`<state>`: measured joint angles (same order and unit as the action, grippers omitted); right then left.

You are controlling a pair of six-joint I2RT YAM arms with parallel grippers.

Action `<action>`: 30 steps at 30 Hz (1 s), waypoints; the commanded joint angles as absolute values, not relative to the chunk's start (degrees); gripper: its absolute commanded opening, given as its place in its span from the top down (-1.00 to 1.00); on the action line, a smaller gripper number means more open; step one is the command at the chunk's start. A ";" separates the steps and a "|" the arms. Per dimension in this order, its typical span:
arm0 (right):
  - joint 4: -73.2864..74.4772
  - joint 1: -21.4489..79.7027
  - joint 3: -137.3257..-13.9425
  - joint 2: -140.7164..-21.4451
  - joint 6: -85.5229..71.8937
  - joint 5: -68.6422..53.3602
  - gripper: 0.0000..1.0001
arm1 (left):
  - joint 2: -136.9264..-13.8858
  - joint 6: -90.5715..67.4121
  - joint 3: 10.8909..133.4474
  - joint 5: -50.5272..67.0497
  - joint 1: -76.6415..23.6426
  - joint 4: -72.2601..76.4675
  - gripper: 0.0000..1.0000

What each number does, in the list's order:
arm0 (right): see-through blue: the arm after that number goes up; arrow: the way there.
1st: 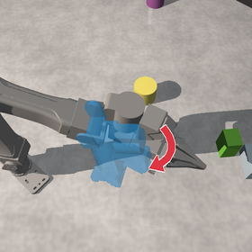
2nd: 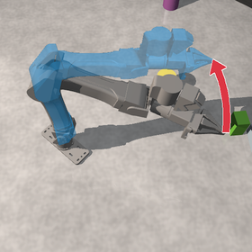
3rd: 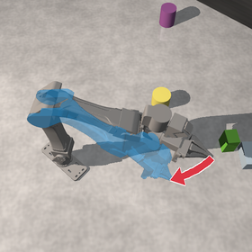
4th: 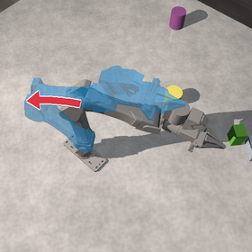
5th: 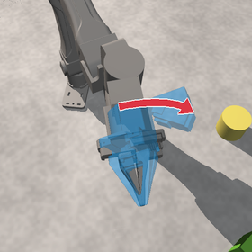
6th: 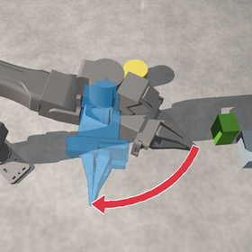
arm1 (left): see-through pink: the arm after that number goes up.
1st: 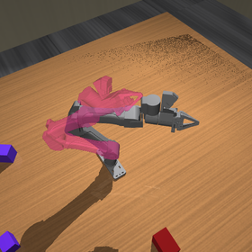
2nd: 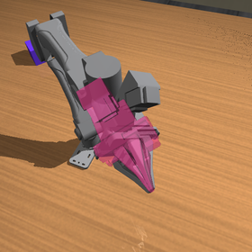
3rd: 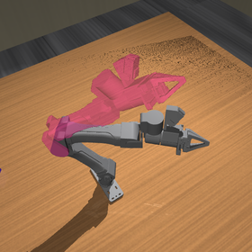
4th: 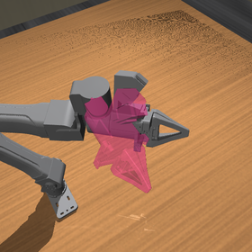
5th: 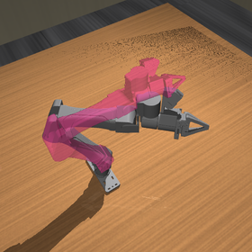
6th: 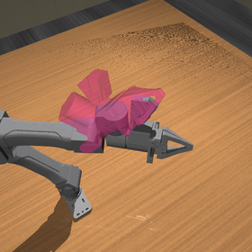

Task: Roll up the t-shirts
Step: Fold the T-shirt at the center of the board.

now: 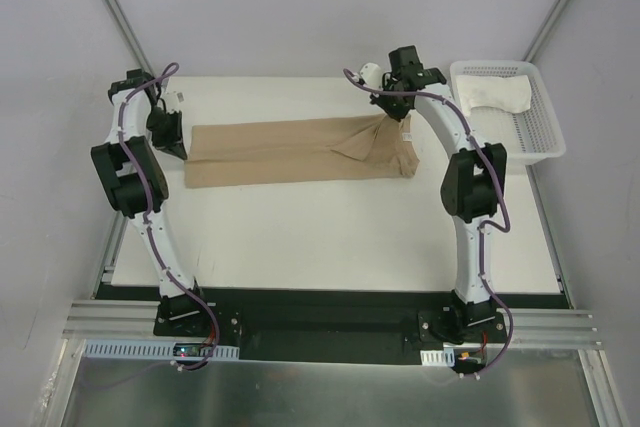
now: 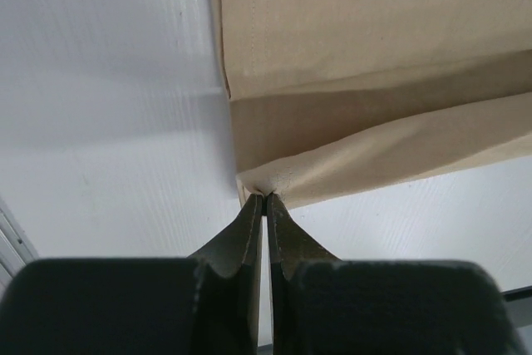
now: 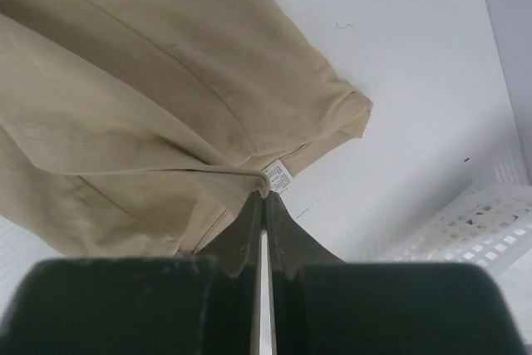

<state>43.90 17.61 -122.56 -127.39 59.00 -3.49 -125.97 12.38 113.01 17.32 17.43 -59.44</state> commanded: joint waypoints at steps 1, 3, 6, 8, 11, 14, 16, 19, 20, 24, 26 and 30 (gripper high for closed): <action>43.24 17.31 -125.07 -127.97 59.33 -2.02 0.99 | -126.82 12.22 116.01 15.12 16.00 -60.29 1.00; 42.98 17.31 -124.63 -128.14 59.41 -1.50 0.99 | -127.18 12.22 116.71 14.77 15.65 -60.21 1.00; 42.63 17.31 -124.45 -128.67 59.41 -0.97 0.99 | -127.88 12.30 117.42 13.80 14.94 -59.94 1.00; 42.36 17.31 -124.45 -128.93 59.33 -0.62 0.99 | -128.58 12.13 117.95 12.92 14.68 -59.85 1.00; 41.66 17.23 -124.45 -129.37 58.80 1.48 0.99 | -129.46 11.87 119.09 11.26 14.41 -59.42 1.00; 40.35 17.05 -124.45 -130.25 57.84 2.90 0.99 | -130.08 11.43 120.32 8.54 14.33 -58.63 1.00; 40.16 17.05 -125.50 -130.95 56.34 4.65 0.99 | -130.08 10.99 121.11 6.60 14.33 -58.36 0.77; 42.35 16.53 -127.26 -131.22 51.08 8.96 0.35 | -126.15 9.94 120.24 4.31 14.24 -57.75 0.16; 43.49 16.00 -127.00 -130.52 48.89 8.88 0.18 | -124.30 9.41 119.10 3.96 14.15 -57.40 0.06; 49.29 12.23 -118.23 -120.27 41.75 -3.90 -0.27 | -114.54 8.61 106.22 6.67 12.48 -55.37 -0.09; 51.49 11.34 -111.31 -117.52 43.32 -7.98 -0.27 | -111.72 8.27 102.32 7.82 11.08 -55.19 -0.11; 56.42 9.23 -102.86 -114.70 49.74 -15.63 -0.29 | -111.97 7.74 95.20 9.58 10.55 -54.32 -0.13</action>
<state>49.10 10.46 -108.77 -120.31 47.29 -6.28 -113.32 9.47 100.16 7.51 11.55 -54.76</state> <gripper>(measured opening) 0.642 0.562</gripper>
